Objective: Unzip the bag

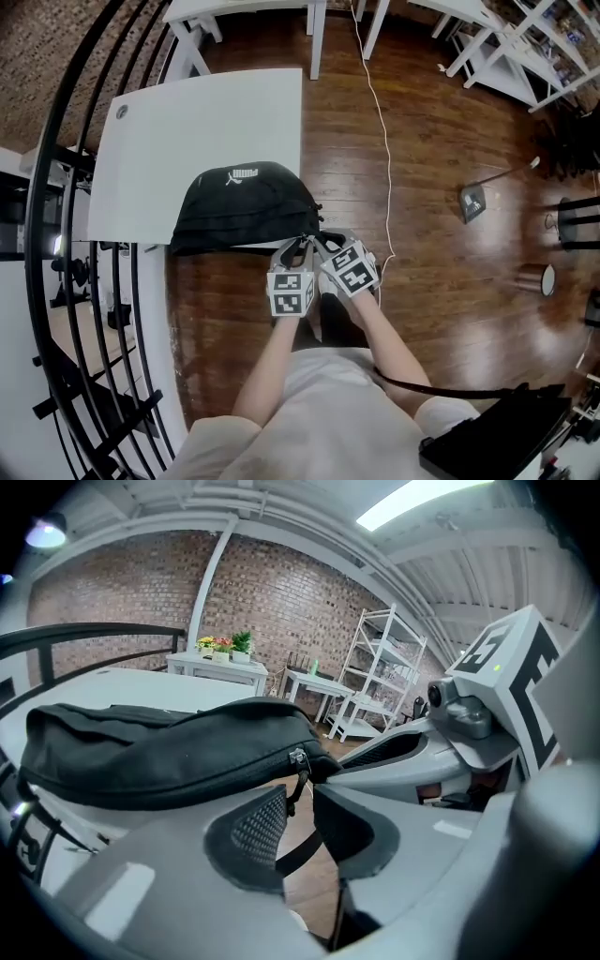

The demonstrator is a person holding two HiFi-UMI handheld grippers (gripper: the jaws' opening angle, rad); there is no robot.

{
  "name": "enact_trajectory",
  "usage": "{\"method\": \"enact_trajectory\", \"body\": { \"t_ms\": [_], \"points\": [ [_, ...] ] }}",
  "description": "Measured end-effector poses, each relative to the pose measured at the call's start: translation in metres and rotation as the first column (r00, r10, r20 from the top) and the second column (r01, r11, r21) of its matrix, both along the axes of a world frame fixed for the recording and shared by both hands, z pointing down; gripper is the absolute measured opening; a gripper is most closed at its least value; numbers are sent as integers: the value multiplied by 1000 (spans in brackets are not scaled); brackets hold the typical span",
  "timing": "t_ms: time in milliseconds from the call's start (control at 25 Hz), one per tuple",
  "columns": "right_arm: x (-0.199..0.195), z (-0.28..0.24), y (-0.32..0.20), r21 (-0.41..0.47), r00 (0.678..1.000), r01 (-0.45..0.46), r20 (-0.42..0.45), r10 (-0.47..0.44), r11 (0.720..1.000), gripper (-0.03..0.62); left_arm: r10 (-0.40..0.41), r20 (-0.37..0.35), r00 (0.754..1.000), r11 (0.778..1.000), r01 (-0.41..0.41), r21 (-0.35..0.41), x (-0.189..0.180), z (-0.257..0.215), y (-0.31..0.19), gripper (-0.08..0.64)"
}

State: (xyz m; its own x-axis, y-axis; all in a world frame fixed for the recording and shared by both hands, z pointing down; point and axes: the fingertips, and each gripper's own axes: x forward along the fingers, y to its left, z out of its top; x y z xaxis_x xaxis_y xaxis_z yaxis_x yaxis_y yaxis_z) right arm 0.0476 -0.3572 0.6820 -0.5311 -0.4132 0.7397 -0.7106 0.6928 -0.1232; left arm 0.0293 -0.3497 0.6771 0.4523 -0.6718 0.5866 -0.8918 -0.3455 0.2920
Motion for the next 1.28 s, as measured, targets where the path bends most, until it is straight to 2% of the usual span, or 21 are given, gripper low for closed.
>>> {"method": "enact_trajectory", "body": {
  "t_ms": [120, 280, 440, 640, 800, 960, 1120, 1280],
  "points": [
    [2, 0, 0, 0, 1000, -9, -2, 9, 1000, 40, -10, -13, 1000, 1000, 10, 22, 2, -5, -4, 34],
    [4, 1, 0, -3, 1000, -22, -6, 22, 1000, 40, -19, -13, 1000, 999, 20, 26, -3, -6, -3, 26],
    [11, 8, -4, 7, 999, -34, -33, 34, 999, 40, -60, -13, 998, 998, 61, 14, -27, -2, -3, 23],
    [13, 13, -6, -6, 998, -54, -40, 54, 999, 40, -25, -5, 1000, 999, 25, 25, -45, -1, -4, 23],
    [16, 16, -7, -21, 996, -85, -26, 85, 996, 40, -41, 1, 999, 999, 41, 15, -63, 5, 0, 21],
    [18, 19, -8, -29, 993, -116, -11, 116, 993, 40, -96, 25, 995, 995, 97, -7, -99, 17, 6, 21],
    [18, 20, -8, -32, 991, -137, -9, 137, 990, 40, -150, 77, 986, 988, 152, -18, -153, 28, 17, 21],
    [19, 22, -8, -31, 989, -149, -16, 149, 988, 40, -149, 144, 978, 988, 151, -2, -208, 35, 27, 21]
  ]
}}
